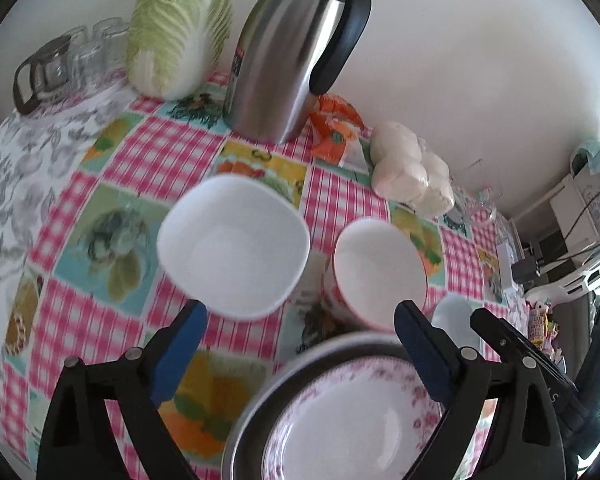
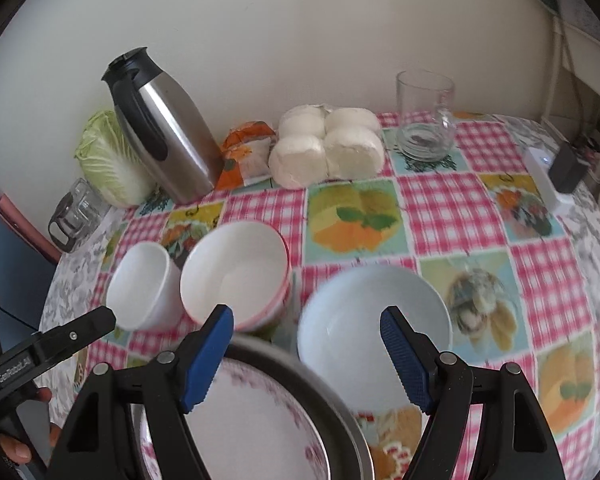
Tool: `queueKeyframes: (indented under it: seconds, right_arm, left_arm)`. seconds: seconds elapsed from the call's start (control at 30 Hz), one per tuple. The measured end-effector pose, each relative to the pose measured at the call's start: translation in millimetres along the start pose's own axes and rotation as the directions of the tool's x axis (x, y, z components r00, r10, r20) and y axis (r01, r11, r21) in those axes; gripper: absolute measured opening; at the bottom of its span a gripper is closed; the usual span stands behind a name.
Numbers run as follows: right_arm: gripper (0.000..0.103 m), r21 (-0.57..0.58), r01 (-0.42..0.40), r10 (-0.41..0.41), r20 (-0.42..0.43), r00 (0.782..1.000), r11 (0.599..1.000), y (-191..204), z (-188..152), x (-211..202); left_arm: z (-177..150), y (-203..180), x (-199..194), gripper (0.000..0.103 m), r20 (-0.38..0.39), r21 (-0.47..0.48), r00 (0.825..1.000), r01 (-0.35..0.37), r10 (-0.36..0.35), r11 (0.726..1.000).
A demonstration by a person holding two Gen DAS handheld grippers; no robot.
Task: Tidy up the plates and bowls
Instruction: 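Move the right gripper to the red-rimmed white bowl rim and close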
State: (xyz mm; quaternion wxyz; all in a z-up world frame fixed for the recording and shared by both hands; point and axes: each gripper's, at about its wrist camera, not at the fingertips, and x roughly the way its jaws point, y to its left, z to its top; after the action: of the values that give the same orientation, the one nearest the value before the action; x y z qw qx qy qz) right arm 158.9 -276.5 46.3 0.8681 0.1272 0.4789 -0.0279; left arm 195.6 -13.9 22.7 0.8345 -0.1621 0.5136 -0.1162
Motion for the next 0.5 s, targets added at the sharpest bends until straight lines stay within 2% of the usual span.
queueKeyframes:
  seconds: [0.17,0.3,0.4,0.5]
  right_arm:
    - [0.079,-0.023,-0.003,0.002,-0.017,1.0,1.0,8,26,19]
    - [0.077,-0.037,0.004,-0.006,-0.047,0.999,0.999,12,34,37]
    - [0.067,-0.063,0.013,-0.017,-0.067,0.998,0.998,14,35,49]
    - [0.056,-0.051,-0.007,0.002,-0.093,0.996,0.999,11,37,59]
  left_arm:
    - [20,-10,12,0.095,-0.01,0.013,1.0,0.011,-0.011,1.0]
    - [30,-18,26,0.095,-0.06,-0.004,0.997,0.042,-0.042,0.999]
    - [33,-24,37,0.095,-0.117,-0.006,0.993,0.013,-0.013,1.0]
    - [32,-33,43,0.095,-0.128,0.019,0.992,-0.008,0.011,1.0]
